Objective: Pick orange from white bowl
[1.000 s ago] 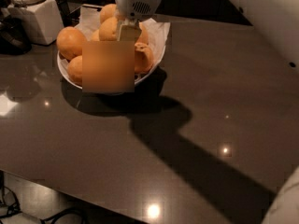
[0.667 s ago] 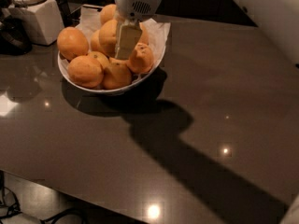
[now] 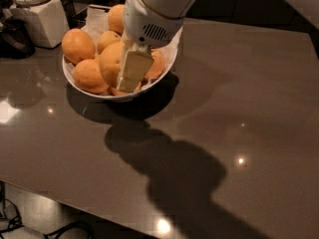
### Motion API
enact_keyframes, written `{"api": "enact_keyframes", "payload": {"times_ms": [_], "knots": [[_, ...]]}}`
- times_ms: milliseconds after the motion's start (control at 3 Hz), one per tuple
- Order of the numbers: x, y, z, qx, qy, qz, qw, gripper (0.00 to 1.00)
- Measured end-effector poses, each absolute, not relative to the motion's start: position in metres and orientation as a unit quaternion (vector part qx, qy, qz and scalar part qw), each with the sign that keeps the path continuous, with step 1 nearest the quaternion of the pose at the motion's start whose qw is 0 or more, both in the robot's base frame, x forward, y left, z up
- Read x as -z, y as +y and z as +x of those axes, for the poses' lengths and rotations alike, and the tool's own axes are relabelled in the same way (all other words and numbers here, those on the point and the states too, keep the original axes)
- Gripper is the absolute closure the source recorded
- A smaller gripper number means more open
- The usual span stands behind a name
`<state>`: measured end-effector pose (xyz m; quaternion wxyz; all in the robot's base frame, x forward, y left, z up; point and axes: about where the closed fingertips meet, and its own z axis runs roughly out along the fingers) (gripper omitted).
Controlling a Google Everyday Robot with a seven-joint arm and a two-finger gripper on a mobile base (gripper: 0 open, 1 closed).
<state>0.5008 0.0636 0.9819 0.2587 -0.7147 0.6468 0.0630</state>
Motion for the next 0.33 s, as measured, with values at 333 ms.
{"api": "enact_keyframes", "payload": {"times_ms": [333], "knots": [[-0.9810, 0.0633, 0.4989, -0.063, 0.647, -0.715, 0.257, 1.00]]}}
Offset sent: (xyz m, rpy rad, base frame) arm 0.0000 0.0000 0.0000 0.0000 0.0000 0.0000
